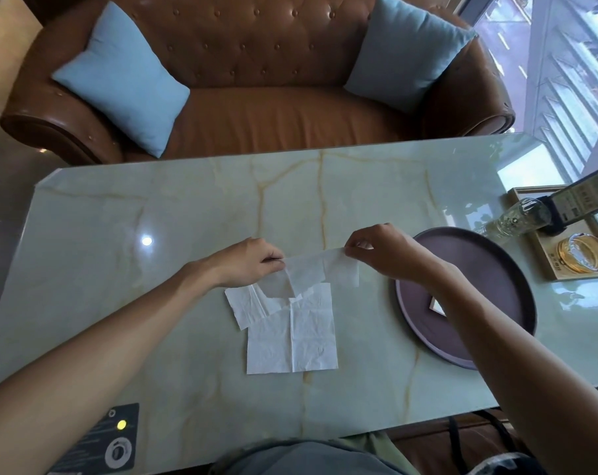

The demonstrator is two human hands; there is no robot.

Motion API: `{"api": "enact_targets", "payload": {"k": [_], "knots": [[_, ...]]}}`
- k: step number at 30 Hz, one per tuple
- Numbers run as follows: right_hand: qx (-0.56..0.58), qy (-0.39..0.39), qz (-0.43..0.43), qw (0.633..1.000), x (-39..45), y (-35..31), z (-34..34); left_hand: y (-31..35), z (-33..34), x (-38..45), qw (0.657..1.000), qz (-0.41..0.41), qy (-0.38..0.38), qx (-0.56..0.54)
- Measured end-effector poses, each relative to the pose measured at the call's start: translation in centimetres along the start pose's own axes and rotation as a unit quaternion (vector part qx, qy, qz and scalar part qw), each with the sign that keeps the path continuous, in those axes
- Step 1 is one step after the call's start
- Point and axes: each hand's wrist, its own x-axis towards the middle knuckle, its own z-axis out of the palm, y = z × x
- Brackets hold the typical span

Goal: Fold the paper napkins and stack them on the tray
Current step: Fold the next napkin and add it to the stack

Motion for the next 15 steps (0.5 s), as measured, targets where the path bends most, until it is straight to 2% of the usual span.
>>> {"api": "enact_targets", "payload": {"k": [5,10,15], "knots": [[-0.010,0.004,0.009,1.000,0.0,0.0,-0.8,-2.1,0.1,-0.4,0.999,-0.033,0.001,0.001],[-0.066,-0.024,-0.015,0.997,-0.4,-1.2,-1.1,-2.2,-0.1,-0.6,0.990,-0.084,-0.069,0.090],[-0.074,-0.037,-0.068,0.994,-0.5,-2.7,-1.5,3.1,1.3,2.2,0.999,0.031,0.028,-0.015]]}}
